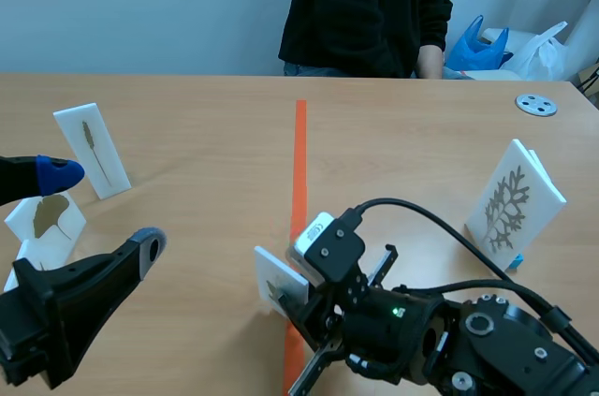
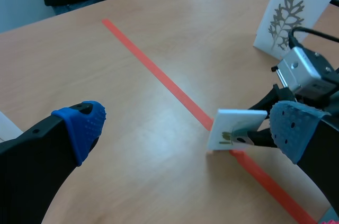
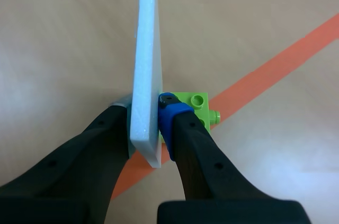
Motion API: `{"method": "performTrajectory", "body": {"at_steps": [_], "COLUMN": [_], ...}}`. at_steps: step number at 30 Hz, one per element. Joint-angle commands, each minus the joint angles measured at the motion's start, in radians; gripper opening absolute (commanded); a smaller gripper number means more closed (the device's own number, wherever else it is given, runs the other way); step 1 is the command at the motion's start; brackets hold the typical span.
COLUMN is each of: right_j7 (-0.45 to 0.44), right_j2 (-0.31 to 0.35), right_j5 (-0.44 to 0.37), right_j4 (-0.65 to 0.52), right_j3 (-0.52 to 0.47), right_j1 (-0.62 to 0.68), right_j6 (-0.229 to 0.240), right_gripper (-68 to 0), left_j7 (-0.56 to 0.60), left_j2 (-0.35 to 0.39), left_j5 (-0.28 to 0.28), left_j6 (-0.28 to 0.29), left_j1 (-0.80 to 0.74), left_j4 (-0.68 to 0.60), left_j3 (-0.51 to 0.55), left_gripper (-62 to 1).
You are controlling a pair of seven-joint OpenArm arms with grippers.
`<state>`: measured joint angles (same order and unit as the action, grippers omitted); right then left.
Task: Sort the leaf by its shape. The table is split by an orange tape line. A compound leaf with several leaflets goes to the left side, a simple leaf with one blade goes to the right side. Return to the home posture when a red brick is placed on the table.
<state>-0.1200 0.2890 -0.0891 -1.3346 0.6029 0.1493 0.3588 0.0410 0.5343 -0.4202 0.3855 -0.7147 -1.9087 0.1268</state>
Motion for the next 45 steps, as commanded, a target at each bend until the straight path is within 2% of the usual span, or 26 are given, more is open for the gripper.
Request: {"method": "performTrajectory", "body": {"at_steps": [1,8,11,19,25,31,45], "right_j7": [0.008,0.106,0.121,0.121,0.119,0.114,0.023], "right_j2": [0.005,0.005,0.005,0.004,0.004,0.004,-0.001], "right_j5": [-0.008,-0.01,-0.037,-0.075,-0.107,-0.134,-0.148], "right_j4": [-0.077,-0.248,-0.289,-0.354,-0.349,-0.298,0.028], "right_j3": [-0.036,-0.179,-0.246,-0.449,-0.588,-0.636,-0.636], "right_j1": [0.014,0.138,0.193,0.332,0.351,0.303,0.12], "right_j6": [0.0,0.0,0.0,0.0,-0.005,-0.004,-0.004], "right_gripper": [-66.2,-66.0,-66.0,-66.0,-66.0,-66.0,-66.0], "left_j7": [0.014,0.014,0.014,0.014,0.014,0.014,0.014], "left_j2": [-0.008,-0.008,-0.008,-0.008,-0.008,-0.008,-0.008], "left_j5": [-0.01,-0.01,-0.01,-0.01,-0.01,-0.01,-0.01], "left_j6": [0.002,0.002,0.002,0.002,0.002,0.002,0.002], "left_j1": [0.003,0.003,0.003,0.003,0.003,0.004,0.003], "left_j4": [-0.016,-0.016,-0.016,-0.016,-0.016,-0.016,-0.016], "left_j3": [-0.003,-0.003,-0.003,-0.003,-0.003,-0.003,-0.003], "left_gripper": [1.4,1.4,1.4,1.4,1.4,1.4,1.4]}}
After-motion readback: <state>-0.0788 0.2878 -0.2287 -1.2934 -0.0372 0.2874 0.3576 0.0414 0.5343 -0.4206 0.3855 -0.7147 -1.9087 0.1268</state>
